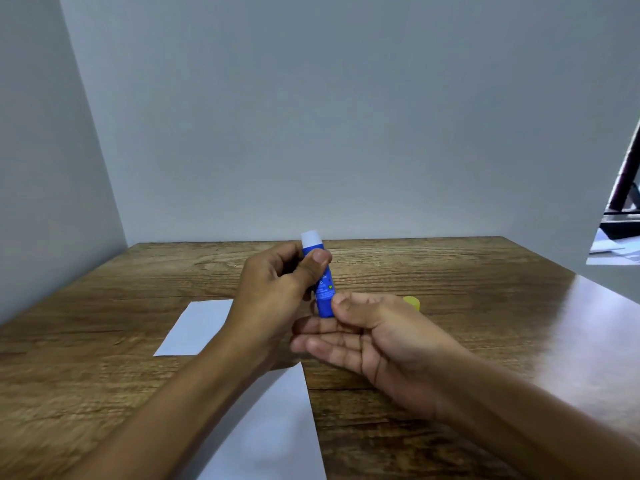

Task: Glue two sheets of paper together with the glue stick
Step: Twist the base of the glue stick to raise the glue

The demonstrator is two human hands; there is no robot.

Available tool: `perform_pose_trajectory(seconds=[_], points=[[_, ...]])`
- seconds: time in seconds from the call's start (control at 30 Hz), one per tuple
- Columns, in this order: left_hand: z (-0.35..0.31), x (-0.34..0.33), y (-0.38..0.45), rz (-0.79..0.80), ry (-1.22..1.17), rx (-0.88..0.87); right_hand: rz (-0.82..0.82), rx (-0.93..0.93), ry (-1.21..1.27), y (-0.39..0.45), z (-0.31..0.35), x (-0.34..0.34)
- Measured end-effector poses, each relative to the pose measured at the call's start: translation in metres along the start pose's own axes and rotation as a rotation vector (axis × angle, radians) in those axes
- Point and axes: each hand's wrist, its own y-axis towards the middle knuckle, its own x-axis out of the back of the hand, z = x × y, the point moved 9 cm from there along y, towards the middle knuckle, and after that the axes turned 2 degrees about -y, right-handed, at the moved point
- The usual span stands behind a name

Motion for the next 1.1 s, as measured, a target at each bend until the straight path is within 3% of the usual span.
perform_pose_trajectory(seconds=[1.1], points=[[-0.0033, -0.0031, -0.0009, 0.022, 0.032, -0.044, -0.001, 0.06, -0.13, 0.002, 0.0045, 0.0047]])
